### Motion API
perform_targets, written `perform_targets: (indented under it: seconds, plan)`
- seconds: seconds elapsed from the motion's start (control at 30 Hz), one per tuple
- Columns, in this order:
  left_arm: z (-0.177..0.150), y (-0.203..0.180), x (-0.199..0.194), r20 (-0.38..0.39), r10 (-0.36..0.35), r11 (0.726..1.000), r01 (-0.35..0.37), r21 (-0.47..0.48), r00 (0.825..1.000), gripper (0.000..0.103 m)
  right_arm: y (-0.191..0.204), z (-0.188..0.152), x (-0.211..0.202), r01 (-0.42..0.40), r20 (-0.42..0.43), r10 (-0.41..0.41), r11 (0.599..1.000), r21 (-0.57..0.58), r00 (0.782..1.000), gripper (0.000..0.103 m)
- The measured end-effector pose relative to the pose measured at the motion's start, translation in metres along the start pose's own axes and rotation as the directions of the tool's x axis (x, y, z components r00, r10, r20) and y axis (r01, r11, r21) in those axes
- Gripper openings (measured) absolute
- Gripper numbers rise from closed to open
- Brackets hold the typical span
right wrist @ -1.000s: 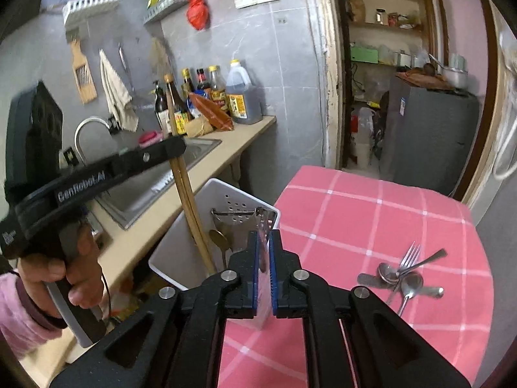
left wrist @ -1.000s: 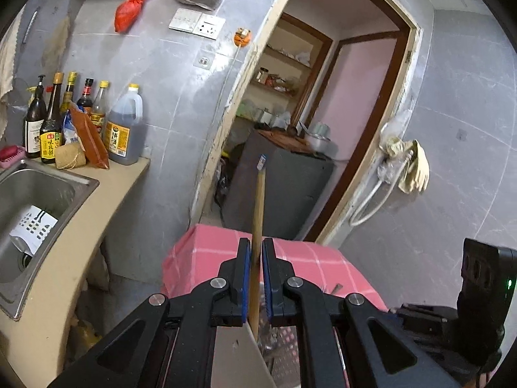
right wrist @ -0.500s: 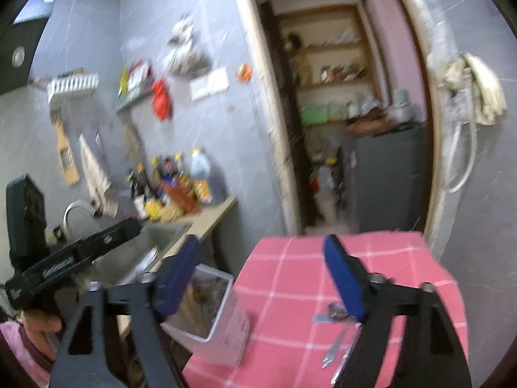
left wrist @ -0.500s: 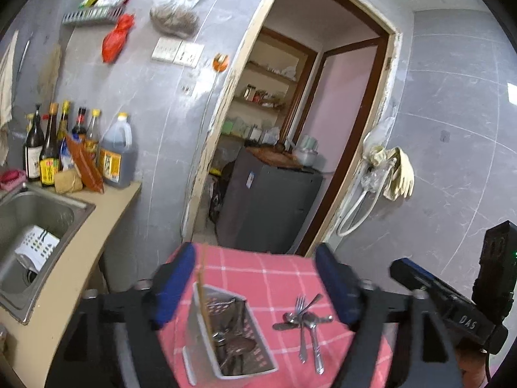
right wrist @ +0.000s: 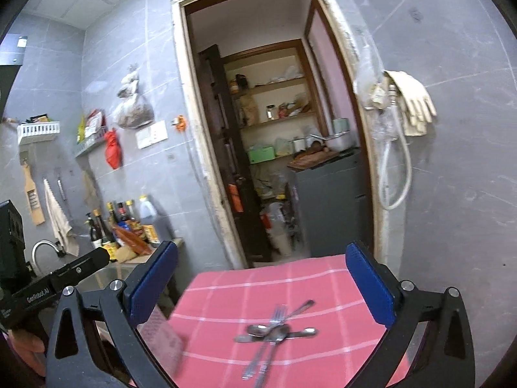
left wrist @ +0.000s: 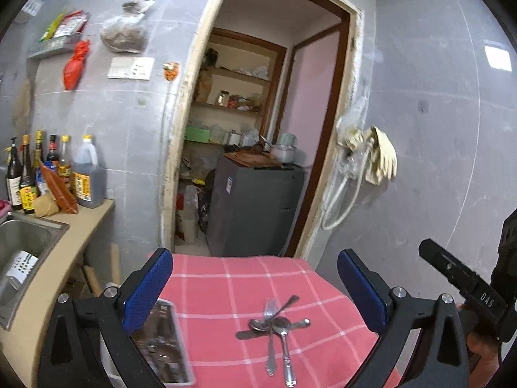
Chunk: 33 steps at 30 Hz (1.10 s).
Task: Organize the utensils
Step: 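Move both tools back down to the cutlery pile on the tablecloth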
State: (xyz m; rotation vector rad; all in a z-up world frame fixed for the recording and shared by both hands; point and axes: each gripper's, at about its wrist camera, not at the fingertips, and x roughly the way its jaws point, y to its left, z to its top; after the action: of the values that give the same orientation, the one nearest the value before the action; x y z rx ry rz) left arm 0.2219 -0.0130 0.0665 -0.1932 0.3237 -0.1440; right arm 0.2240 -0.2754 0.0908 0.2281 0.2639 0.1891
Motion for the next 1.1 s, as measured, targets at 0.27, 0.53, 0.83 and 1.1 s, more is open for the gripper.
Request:
perform_targets:
  seconds: [0.27, 0.53, 0.83, 1.1]
  plan:
    - [-0.035, -0.045, 0.051, -0.081, -0.014, 1.000, 0.015, 0.013, 0.997, 0.103, -0.070, -0.014, 0.025, 0.022, -0.060, -0.023, 1.000, -0.003, 0.998, 0.102]
    - [-0.075, -0.057, 0.108, -0.184, 0.031, 0.999, -0.032, -0.005, 0.982, 0.103, -0.121, -0.049, 0.079, -0.034, -0.203, 0.040, 0.999, 0.035, 0.978, 0.102]
    - [-0.119, -0.035, 0.153, -0.292, 0.069, 0.991, -0.100, -0.093, 0.954, 0.097, -0.135, -0.119, 0.133, -0.102, -0.362, 0.146, 0.985, 0.138, 0.921, 0.098]
    - [-0.145, -0.006, 0.187, -0.365, 0.027, 0.962, -0.123, -0.245, 0.931, 0.078, -0.121, -0.167, 0.175, -0.109, -0.495, 0.183, 0.978, 0.175, 0.849, 0.072]
